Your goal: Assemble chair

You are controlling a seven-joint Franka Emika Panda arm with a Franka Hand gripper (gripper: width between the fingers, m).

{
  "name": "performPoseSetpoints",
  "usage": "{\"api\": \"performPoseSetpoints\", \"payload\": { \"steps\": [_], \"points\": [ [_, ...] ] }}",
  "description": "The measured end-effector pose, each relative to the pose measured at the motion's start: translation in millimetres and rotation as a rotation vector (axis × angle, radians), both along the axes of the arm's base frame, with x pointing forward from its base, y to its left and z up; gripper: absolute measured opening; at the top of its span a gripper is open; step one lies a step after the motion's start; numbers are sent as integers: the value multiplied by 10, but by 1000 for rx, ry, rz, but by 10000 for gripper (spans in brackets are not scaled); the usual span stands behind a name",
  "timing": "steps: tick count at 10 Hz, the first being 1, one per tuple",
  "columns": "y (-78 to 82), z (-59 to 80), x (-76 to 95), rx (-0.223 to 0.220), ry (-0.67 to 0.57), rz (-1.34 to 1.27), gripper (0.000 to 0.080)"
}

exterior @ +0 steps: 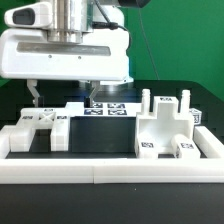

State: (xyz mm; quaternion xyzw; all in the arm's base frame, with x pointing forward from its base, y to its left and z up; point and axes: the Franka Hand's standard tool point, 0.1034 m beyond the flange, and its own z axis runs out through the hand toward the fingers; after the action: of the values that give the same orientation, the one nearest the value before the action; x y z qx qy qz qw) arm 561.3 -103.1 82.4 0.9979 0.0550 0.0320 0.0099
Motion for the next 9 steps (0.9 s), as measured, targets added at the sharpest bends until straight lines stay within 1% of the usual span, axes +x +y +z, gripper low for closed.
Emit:
{"api": "performPoseSetpoints", "payload": {
  "steps": [1,2,6,7,8,9],
  "points": [
    [-26,-46,-67,8,28,-8,649],
    [-56,-83,-89,8,35,-13,649],
    [-55,-93,-101,9,38,-15,649],
    [-87,-139,-195,24,63,-38,649],
    [-87,-196,-307,38,102,-51,649],
    [-68,-231,-370,49,130,-53,649]
  ]
}}
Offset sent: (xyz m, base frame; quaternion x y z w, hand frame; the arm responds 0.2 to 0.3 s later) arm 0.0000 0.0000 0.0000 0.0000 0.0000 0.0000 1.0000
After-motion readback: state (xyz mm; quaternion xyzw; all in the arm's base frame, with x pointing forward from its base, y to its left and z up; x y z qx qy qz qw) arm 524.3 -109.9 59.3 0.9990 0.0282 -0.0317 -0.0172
